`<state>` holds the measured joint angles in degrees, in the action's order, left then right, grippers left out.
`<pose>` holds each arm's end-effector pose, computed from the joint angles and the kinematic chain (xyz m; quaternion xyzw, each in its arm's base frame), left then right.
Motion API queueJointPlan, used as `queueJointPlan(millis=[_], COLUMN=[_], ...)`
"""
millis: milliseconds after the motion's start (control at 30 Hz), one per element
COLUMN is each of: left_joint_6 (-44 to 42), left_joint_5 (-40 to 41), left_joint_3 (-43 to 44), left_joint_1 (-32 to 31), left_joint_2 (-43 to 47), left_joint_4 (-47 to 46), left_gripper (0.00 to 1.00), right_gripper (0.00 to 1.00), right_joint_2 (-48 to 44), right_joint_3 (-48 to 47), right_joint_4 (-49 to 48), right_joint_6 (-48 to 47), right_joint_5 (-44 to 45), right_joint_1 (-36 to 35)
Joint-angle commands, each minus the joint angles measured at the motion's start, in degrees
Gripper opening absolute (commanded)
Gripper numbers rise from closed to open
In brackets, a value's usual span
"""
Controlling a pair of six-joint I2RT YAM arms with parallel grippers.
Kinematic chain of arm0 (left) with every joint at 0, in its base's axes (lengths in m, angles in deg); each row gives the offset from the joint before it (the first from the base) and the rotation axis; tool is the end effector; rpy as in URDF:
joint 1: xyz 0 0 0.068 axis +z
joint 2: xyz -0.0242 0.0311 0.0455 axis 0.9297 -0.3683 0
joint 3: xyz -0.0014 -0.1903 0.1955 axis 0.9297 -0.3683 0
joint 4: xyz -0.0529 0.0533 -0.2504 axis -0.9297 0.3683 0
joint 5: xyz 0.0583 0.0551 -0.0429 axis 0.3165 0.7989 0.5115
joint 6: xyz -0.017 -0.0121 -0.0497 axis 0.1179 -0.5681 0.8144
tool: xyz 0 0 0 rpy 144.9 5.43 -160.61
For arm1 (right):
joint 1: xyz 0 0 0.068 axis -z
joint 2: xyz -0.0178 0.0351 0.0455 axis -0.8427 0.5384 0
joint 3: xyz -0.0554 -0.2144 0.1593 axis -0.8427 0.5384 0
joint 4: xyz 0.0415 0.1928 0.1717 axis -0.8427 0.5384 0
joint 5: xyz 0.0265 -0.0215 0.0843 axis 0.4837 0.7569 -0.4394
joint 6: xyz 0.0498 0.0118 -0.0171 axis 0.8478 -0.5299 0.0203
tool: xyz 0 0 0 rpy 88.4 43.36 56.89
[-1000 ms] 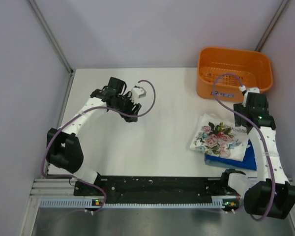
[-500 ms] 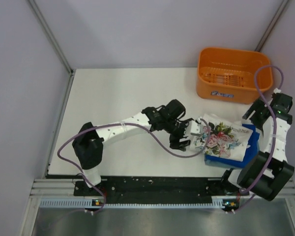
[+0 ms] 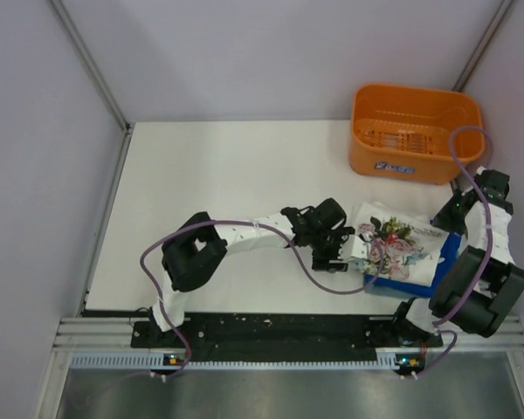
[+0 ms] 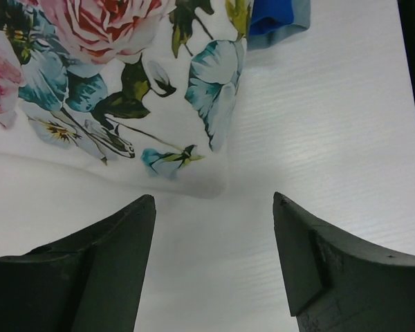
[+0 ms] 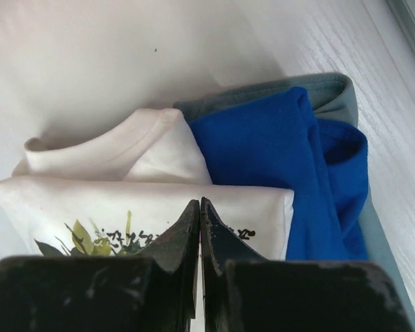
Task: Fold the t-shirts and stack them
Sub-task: Put the neatly folded tshirt into the corner of the board with the right arm
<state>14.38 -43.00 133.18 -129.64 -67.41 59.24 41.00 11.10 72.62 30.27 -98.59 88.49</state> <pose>0.1976 -0.3907 0.1924 0.7496 0.5480 -0.2590 0.2658 0.2326 -0.1329 0.2362 0.3413 0.9019 0.0428 0.2612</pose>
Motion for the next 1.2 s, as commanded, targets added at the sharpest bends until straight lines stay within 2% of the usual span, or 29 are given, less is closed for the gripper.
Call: queueJointPlan(millis=[0,100,167,233,300,400,467,533,600,700,900,1000,1067,1167], left_joint_6=[-2.2,-4.5,-1.0,9.2,19.3,29.1,36.9,44.2,49.4,51.9,60.4,60.7,60.8,60.1], left_joint_5=[-3.1,-11.4,-16.4,-18.8,-17.9,-18.5,-19.2,-19.6,-18.3,-17.0,-21.5,-22.3,-23.0,-23.6], left_joint_3=[5.2,9.6,13.0,15.4,21.1,38.7,48.3,51.9,53.2,54.4,54.2,54.0,54.0,54.0], left_joint_1=[-0.4,3.8,7.4,10.7,12.1,12.2,12.3,12.5,12.5,12.6,12.6,12.7,13.3,13.8], left_joint_2=[1.3,3.2,3.0,1.1,-4.4,-18.5,-25.3,-29.0,-31.2,-33.3,-37.7,-38.4,-38.5,-38.3], left_joint_4=[6.2,12.1,11.4,3.4,-1.5,1.6,0.7,-4.6,-8.6,-10.7,-15.7,-15.8,-16.3,-16.1], left_gripper=[0.72,0.73,0.73,0.77,0.78,0.75,0.75,0.75,0.75,0.75,0.74,0.71,0.65,0.59], right_gripper=[0.0,0.0,0.03,0.38,0.59,0.65,0.65,0.66,0.66,0.67,0.66,0.59,0.5,0.22], right_joint_2=[-3.1,-3.9,-4.6,-5.8,-7.9,-10.5,-11.6,-11.9,-11.9,-11.4,-8.4,-7.1,-6.2,-5.5], right_joint_3=[-0.9,-0.8,-0.8,-0.8,-0.4,1.1,2.1,2.7,3.0,3.4,4.3,5.7,6.0,6.0], right_joint_4=[-3.6,-3.7,-3.4,-3.0,-2.9,-2.9,-3.0,-2.9,-2.4,-0.5,0.7,0.3,-0.2,-1.4], right_joint_6=[-2.1,-1.9,-0.9,0.4,1.9,4.4,5.2,5.5,5.7,5.7,7.3,6.8,6.4,5.7], right_joint_5=[-3.6,-3.9,-2.3,1.4,6.2,11.4,12.7,11.7,10.1,10.8,8.7,6.9,4.7,1.0], right_joint_1=[0.3,0.3,0.3,0.3,0.3,1.6,3.0,3.6,3.7,3.9,3.7,3.8,3.7,3.8])
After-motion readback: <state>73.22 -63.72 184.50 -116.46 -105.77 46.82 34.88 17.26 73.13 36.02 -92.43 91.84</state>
